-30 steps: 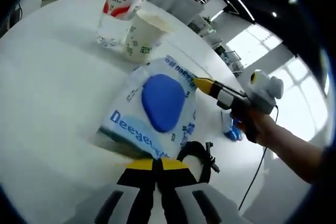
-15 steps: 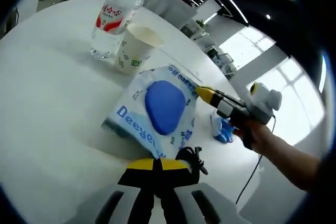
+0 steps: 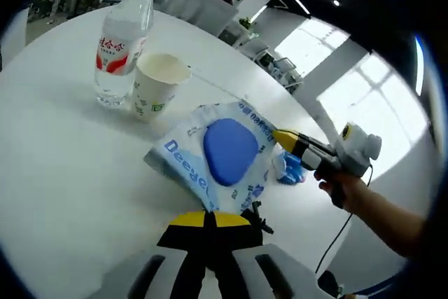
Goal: Arrange the tabletop items into an orderly group along one side of the table until the central work area is clear of visible clutter.
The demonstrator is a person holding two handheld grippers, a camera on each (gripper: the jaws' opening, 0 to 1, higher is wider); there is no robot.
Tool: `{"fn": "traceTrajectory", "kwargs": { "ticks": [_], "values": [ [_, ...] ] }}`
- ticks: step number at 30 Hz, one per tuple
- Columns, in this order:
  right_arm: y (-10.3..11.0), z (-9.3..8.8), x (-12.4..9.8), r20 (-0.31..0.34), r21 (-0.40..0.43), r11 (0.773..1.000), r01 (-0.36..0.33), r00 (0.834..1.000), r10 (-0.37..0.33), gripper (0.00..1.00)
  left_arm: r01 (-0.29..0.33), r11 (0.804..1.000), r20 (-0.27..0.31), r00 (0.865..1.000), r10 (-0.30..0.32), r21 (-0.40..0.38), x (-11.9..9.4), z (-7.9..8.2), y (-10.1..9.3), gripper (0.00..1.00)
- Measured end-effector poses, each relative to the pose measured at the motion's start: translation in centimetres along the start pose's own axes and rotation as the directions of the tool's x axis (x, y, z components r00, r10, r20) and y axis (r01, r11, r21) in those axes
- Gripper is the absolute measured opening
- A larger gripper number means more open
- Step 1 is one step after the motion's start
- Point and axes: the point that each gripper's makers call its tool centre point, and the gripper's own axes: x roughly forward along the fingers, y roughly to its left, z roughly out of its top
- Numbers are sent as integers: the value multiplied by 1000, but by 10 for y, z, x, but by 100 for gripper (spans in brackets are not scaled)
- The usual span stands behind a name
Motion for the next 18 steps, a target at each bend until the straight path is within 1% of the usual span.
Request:
{"fn": "traceTrajectory", "kwargs": {
  "ticks": [2, 4, 7, 10, 11, 13, 18],
  "values": [
    [-3, -1, -9, 5, 12, 1000, 17, 1000, -17, 0, 7, 1000, -8, 1000, -7, 17, 3, 5, 1, 0],
    [-3, -1, -19, 7, 17, 999, 29, 1000, -29, 0, 9, 999, -15, 1000, -8, 50, 5, 11, 2, 0],
    [-7, -6, -26, 17, 40, 998, 58, 998, -58, 0, 18, 997, -29, 999, -16, 75, 8, 16, -3, 0],
    [-11, -10, -33, 26, 58, 995, 80, 996, -82, 0, 25, 995, -42, 999, -21, 98, 11, 22, -1, 0],
    [-11, -12, -38, 29, 68, 994, 91, 995, -93, 0, 28, 994, -47, 999, -23, 109, 14, 25, 0, 0],
    [-12, -14, -43, 32, 84, 991, 105, 994, -108, 0, 33, 992, -59, 998, -26, 119, 18, 24, -2, 0],
    [-8, -19, -56, 31, 106, 985, 133, 990, -137, 0, 38, 986, -82, 996, -25, 162, 26, 28, -4, 0]
  ]
}}
